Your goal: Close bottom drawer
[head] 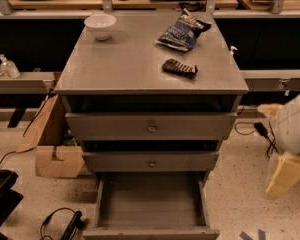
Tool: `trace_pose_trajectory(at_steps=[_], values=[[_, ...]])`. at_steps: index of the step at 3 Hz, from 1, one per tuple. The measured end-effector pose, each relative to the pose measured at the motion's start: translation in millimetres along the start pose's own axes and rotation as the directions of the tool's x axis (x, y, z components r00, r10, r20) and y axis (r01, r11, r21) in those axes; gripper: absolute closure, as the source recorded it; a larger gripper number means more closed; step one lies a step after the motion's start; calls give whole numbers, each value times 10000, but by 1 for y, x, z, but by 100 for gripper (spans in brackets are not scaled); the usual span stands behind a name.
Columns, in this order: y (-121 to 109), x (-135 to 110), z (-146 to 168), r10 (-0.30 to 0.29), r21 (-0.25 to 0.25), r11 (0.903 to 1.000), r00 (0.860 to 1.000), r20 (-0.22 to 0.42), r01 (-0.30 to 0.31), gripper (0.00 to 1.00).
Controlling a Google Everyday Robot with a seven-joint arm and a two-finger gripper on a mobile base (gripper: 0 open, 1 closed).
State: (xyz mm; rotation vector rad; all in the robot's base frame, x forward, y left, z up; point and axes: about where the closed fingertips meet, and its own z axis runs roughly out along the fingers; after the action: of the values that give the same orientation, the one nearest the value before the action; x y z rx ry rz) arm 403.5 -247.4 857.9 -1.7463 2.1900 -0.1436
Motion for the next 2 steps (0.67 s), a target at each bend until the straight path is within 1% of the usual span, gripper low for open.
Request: trace_pose_trajectory(at_steps=[1,2], values=[[27,34,73,-114,-131,9999,9994,-336,109,0],[29,48,123,75,319,9995,9986,-531,-58,0]])
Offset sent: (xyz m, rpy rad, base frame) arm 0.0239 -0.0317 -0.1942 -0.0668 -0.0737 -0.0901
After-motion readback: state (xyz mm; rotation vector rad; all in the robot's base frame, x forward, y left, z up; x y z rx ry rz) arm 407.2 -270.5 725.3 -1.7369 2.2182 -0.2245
